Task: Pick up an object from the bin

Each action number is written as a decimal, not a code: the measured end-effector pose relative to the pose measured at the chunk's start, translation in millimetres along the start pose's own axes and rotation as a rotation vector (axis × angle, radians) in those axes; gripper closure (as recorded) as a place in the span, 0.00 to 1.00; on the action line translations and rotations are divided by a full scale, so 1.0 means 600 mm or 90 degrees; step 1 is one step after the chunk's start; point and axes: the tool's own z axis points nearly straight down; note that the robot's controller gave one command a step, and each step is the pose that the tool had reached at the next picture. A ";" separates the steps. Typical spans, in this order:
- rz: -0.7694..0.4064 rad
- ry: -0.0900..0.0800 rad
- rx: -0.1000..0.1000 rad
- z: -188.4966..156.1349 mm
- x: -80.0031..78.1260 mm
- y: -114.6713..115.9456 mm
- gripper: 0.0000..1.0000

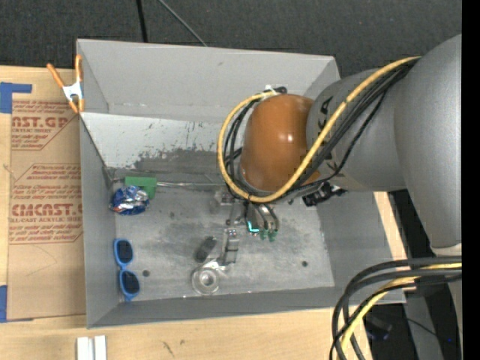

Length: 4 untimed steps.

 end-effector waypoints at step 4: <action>0.018 0.001 0.000 0.010 0.091 0.112 1.00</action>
Offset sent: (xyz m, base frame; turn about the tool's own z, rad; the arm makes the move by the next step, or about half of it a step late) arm -0.0458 0.0116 -0.0579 0.0223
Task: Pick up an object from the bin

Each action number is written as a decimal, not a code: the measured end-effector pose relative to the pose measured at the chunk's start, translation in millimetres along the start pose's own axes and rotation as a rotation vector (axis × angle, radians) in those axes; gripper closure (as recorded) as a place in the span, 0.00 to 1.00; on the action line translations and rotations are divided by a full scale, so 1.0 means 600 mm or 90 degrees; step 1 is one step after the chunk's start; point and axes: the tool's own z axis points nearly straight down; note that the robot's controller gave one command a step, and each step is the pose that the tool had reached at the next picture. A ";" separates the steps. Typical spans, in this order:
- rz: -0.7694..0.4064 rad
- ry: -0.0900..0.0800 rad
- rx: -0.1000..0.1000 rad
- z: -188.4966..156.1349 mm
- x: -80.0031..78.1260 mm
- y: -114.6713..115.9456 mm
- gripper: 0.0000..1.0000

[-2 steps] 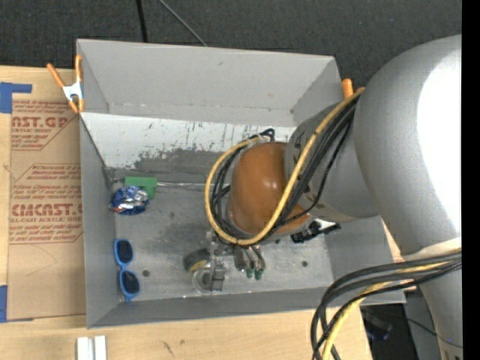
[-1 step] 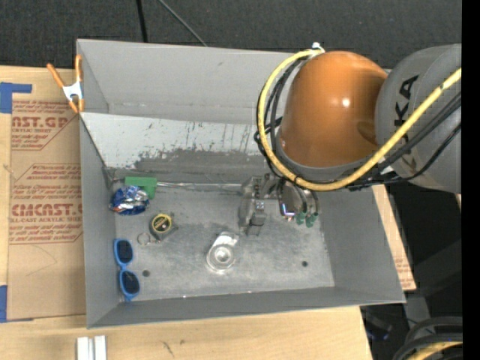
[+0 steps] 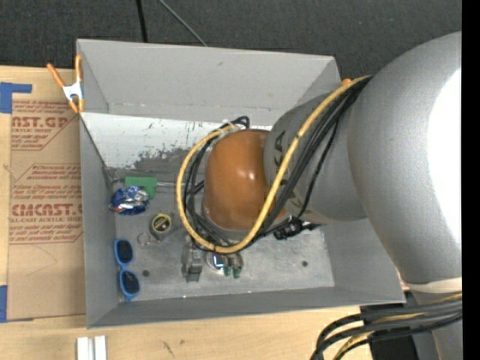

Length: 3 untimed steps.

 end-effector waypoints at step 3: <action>-0.008 -0.007 0.000 0.091 -0.185 -0.013 0.00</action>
Offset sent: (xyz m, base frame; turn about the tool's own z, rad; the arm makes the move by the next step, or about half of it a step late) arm 0.0000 0.0000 0.0000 0.0000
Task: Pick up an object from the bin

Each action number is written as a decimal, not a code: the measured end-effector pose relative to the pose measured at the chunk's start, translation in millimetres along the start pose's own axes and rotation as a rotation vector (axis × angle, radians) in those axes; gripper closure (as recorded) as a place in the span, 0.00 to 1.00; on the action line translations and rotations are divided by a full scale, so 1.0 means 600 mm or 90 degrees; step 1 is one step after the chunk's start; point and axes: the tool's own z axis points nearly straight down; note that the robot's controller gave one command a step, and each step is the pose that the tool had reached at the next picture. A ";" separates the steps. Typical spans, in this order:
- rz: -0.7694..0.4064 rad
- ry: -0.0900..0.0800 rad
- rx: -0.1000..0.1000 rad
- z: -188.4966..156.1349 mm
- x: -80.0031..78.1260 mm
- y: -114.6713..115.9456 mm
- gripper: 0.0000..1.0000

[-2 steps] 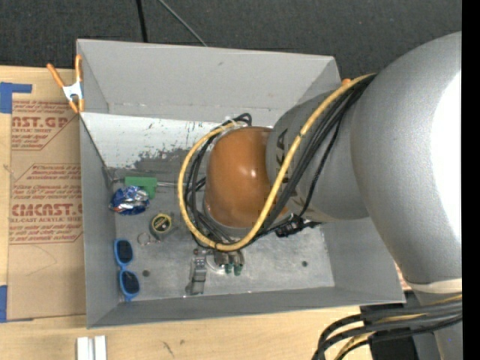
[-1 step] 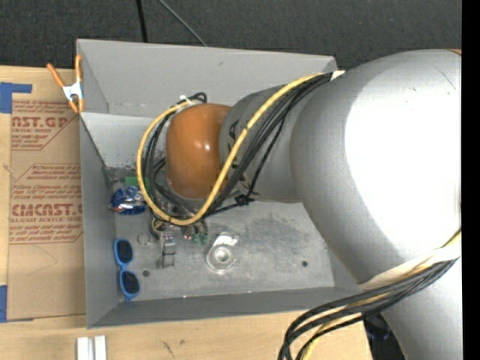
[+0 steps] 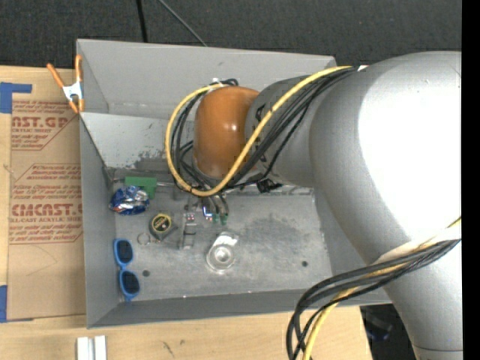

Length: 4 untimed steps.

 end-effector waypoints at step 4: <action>-0.043 -0.003 -0.003 -0.218 0.028 0.079 1.00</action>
Offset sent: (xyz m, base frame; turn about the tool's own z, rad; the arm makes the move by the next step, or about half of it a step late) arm -0.0270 0.0386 0.0007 0.0529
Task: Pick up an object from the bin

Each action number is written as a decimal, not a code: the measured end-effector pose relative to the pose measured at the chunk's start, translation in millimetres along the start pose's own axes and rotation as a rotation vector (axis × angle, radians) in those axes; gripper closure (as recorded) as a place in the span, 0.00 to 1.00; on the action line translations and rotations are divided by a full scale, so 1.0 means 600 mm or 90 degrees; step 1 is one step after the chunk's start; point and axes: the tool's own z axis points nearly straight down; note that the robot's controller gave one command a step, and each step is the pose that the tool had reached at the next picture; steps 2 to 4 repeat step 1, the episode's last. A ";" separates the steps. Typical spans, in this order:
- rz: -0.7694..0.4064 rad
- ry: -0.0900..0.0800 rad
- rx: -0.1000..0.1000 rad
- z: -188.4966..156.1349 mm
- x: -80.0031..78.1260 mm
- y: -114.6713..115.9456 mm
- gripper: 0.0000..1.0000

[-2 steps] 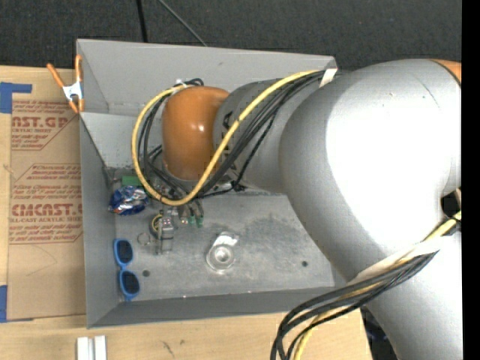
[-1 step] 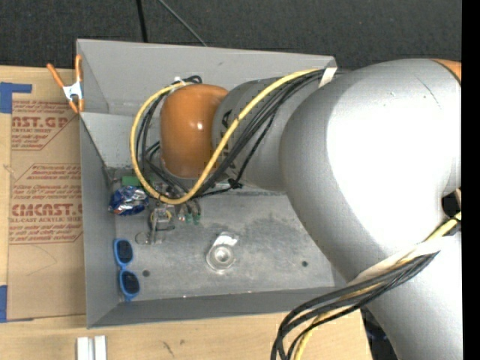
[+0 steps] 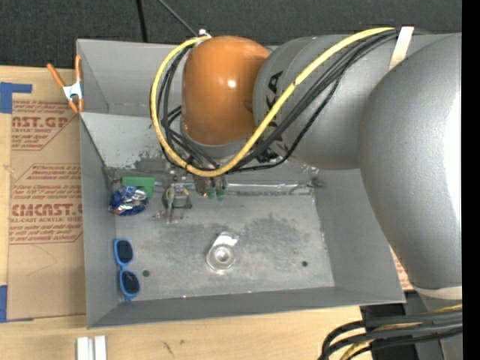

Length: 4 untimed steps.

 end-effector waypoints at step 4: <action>-0.351 0.001 0.000 -0.149 -0.013 0.004 1.00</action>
Offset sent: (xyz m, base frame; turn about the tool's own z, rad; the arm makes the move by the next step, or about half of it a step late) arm 0.0053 0.0014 0.0877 -0.5508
